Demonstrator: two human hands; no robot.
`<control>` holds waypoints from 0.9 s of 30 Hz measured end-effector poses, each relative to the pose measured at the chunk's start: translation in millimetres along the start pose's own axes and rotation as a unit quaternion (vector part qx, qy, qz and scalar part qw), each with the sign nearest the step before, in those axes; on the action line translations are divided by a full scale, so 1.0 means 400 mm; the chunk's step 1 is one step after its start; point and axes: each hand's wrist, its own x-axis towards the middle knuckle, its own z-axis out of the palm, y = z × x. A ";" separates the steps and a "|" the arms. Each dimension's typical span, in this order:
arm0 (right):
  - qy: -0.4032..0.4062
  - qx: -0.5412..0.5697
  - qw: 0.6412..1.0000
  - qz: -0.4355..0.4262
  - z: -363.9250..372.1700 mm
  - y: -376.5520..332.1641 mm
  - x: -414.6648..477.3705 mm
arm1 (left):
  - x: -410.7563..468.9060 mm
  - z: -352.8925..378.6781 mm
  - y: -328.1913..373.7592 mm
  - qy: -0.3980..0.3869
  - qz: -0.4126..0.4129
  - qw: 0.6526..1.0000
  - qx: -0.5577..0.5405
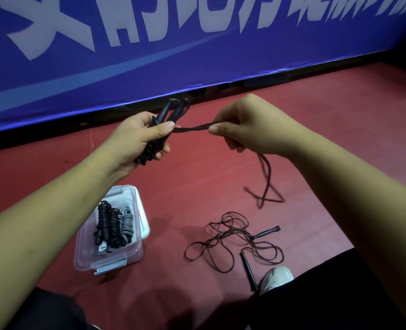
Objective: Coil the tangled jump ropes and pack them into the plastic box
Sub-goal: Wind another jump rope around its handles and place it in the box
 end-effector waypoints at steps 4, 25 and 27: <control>-0.052 0.217 0.969 0.109 0.010 0.025 -0.004 | -0.007 -0.013 0.004 -0.056 0.003 0.992 -0.110; -0.040 0.203 0.972 0.113 0.029 0.067 0.012 | -0.019 0.013 0.014 -0.061 0.028 0.997 -0.029; -0.062 0.210 0.969 0.112 0.033 0.068 0.010 | -0.017 0.010 0.013 -0.053 0.030 0.998 -0.023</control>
